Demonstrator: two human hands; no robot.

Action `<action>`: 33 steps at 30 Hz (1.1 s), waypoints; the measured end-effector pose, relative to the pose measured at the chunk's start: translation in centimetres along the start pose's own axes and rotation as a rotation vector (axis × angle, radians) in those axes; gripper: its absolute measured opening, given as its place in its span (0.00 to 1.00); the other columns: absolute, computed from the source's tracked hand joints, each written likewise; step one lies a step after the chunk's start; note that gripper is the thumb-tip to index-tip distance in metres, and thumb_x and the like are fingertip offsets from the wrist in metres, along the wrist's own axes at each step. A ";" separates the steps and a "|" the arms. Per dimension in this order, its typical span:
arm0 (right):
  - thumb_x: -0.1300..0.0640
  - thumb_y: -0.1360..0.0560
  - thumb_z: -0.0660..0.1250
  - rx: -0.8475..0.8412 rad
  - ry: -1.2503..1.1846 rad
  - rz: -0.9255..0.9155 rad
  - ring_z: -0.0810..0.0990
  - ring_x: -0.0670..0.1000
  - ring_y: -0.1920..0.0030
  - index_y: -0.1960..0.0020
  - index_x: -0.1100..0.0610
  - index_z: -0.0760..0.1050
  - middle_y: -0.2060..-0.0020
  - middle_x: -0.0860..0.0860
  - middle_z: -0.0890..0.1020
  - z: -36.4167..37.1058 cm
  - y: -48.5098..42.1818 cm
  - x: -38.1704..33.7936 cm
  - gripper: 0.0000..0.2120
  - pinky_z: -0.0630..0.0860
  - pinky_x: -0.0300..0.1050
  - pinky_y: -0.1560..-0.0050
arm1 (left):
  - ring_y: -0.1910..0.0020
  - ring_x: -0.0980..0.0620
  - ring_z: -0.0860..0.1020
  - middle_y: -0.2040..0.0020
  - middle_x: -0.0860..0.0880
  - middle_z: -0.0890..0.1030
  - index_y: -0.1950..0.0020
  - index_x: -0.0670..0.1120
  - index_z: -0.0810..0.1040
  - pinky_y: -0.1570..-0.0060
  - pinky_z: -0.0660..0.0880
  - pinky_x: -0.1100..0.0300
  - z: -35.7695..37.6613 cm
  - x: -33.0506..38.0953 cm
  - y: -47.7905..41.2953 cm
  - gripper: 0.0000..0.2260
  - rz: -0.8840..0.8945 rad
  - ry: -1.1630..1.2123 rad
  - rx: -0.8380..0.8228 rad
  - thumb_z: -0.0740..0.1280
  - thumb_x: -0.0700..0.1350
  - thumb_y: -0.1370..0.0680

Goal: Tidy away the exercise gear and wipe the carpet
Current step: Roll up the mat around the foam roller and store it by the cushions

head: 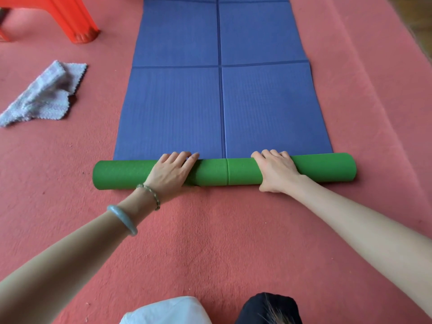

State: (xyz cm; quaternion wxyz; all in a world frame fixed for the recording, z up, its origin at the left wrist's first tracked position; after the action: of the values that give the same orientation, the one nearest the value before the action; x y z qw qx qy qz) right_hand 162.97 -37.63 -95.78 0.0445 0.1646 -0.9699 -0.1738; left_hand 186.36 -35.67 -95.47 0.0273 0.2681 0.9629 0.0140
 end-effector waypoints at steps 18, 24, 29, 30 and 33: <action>0.57 0.34 0.71 -0.044 0.069 0.015 0.70 0.55 0.44 0.41 0.56 0.63 0.48 0.52 0.71 0.0 3.2 -1.0 0.26 0.66 0.51 0.50 | 0.71 0.45 0.75 0.69 0.47 0.75 0.52 0.44 0.75 0.67 0.71 0.56 0.4 1.6 1.3 0.30 -0.051 0.017 -0.040 0.79 0.55 0.47; 0.55 0.35 0.71 -0.286 -0.018 -0.060 0.70 0.53 0.46 0.46 0.53 0.61 0.55 0.49 0.65 2.4 9.0 -2.9 0.24 0.63 0.49 0.54 | 0.73 0.48 0.76 0.71 0.52 0.75 0.56 0.47 0.74 0.70 0.72 0.59 0.9 5.2 6.7 0.25 0.048 0.154 -0.192 0.69 0.63 0.44; 0.50 0.38 0.75 -0.496 -0.080 -0.106 0.70 0.53 0.47 0.45 0.54 0.63 0.55 0.49 0.66 4.0 11.2 -4.1 0.28 0.66 0.51 0.53 | 0.65 0.52 0.79 0.64 0.55 0.79 0.51 0.50 0.72 0.64 0.74 0.61 1.2 6.5 9.5 0.30 0.049 0.274 -0.246 0.63 0.65 0.48; 0.50 0.38 0.75 -0.517 -0.094 -0.104 0.70 0.53 0.47 0.45 0.54 0.63 0.55 0.49 0.66 3.9 10.9 -4.0 0.29 0.67 0.51 0.54 | 0.61 0.53 0.79 0.59 0.55 0.79 0.48 0.50 0.70 0.60 0.75 0.59 1.0 6.4 9.4 0.32 0.054 0.296 -0.217 0.63 0.65 0.47; 0.49 0.40 0.75 -0.522 -0.132 -0.115 0.67 0.52 0.49 0.43 0.53 0.63 0.53 0.49 0.64 3.8 10.1 -3.7 0.32 0.66 0.48 0.53 | 0.54 0.50 0.75 0.48 0.50 0.76 0.44 0.47 0.69 0.53 0.69 0.57 -0.2 6.5 9.2 0.32 0.154 0.265 -0.090 0.65 0.64 0.41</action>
State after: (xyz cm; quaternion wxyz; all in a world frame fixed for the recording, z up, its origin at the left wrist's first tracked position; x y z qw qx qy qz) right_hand 162.85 -26.16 -95.92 0.0122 0.1908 -0.8822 -0.4303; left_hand 185.49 -24.43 -95.20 -0.0892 0.3352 0.9331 0.0943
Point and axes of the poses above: each hand's wrist, its own y-axis away from the middle knuckle, its own z-axis out of the palm, x = y × z, the point moved 6 cm from there along -y, towards the middle knuckle
